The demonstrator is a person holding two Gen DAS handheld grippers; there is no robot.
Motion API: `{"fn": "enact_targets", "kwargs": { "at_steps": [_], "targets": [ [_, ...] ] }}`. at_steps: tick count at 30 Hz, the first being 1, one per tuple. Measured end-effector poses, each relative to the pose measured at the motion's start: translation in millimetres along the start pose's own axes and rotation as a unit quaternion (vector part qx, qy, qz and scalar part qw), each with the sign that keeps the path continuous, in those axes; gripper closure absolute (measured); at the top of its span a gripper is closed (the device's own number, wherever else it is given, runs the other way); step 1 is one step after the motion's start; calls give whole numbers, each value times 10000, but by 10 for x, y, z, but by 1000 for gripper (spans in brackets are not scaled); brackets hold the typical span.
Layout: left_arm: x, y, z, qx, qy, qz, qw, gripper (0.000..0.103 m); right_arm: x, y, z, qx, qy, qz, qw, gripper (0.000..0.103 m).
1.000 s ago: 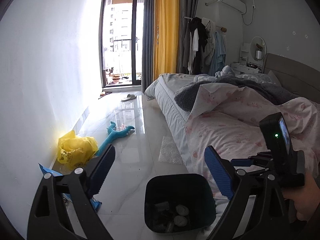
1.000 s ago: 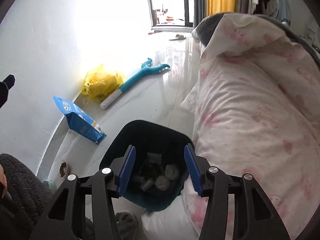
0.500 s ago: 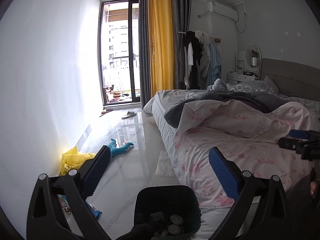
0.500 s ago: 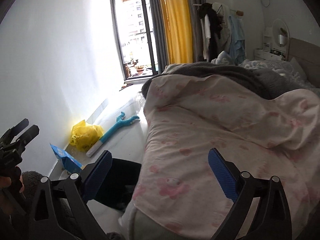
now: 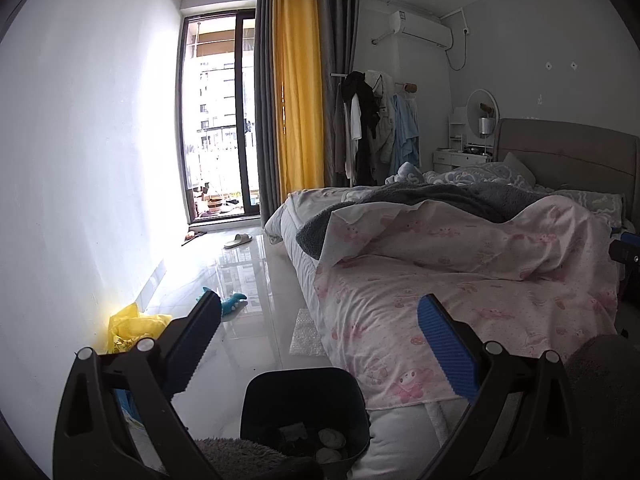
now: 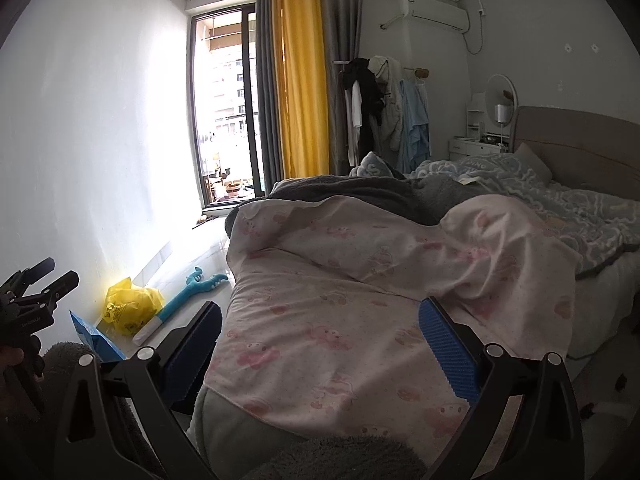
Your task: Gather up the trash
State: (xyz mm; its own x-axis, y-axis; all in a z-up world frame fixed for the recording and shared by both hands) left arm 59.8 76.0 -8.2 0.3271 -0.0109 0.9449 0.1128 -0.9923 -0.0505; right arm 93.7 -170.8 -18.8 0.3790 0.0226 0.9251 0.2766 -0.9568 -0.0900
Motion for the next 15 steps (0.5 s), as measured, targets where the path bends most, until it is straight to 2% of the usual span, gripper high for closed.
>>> {"fn": "enact_targets", "kwargs": {
  "at_steps": [4, 9, 15],
  "targets": [
    [-56, -73, -47, 30, 6, -130, 9999, 3, -45, 14, -14, 81, 49, -79, 9999, 3],
    [-119, -31, -99, 3, 15, 86, 10000, 3, -68, -26, -66, 420, 132, -27, 9990, 3],
    [-151, -9, -98, -9, -30, 191, 9998, 3, -61, -70, -154, 508, 261, -74, 9983, 3]
  ]
}}
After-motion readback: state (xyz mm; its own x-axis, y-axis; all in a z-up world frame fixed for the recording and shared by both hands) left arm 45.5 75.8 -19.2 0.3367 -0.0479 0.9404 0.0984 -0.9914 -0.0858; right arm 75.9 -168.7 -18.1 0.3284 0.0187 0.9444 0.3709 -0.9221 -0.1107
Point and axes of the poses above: each gripper's, at about its wrist camera, not at the fingertips, and z roughly the way its jaws point, y to its right, x to its top, the point moved 9 cm from there along z, roughly the way its jaws point, and after that the axes turned 1 degree about -y, right-handed, at the moved point
